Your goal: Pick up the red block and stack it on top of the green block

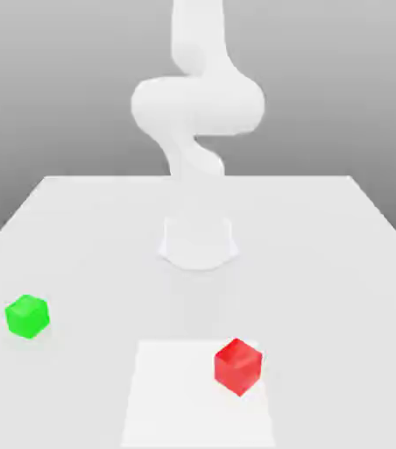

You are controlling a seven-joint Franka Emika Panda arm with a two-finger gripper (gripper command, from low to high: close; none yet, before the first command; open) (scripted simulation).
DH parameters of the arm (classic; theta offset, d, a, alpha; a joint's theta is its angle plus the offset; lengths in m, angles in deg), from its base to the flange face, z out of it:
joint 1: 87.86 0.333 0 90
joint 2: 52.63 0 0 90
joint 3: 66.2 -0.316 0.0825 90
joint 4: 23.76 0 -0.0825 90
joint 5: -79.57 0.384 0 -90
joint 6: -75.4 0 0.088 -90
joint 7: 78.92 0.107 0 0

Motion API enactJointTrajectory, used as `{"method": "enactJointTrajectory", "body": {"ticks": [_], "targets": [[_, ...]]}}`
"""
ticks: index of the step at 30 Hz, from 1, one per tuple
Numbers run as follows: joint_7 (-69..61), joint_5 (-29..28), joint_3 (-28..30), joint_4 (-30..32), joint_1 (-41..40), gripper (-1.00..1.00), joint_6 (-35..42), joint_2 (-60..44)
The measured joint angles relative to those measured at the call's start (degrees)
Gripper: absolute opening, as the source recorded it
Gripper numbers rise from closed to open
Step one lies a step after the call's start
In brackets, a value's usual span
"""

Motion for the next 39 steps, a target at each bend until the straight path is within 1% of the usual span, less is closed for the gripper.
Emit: {"method": "enactJointTrajectory", "body": {"ticks": [8, 17, 19, 22, 25, 26, 33, 36, 39], "targets": [[17.6, 1.8, -6.8, 9.7, -3.4, 0.00, -10.2, -17.2], [39.3, -0.1, -12.4, 20.2, -5.2, 0.00, -21.2, -36.0], [44.5, -1.1, -12.8, 22.5, -5.0, 0.00, -23.6, -40.3], [49.4, -5.2, -11.4, 22.8, -4.3, 0.00, -28.4, -46.6], [53.1, -9.9, -7.4, 22.0, -1.4, 0.00, -33.5, -52.9], [53.9, -11.0, -5.9, 21.7, -0.1, -1.00, -35.2, -54.9], [54.3, -11.4, -5.4, 21.6, 0.3, -1.00, -35.7, -55.3], [51.3, -7.5, -8.1, 22.4, -1.4, -1.00, -31.6, -50.4], [48.0, -2.9, -9.4, 23.3, -1.5, -1.00, -26.6, -44.3]]}}
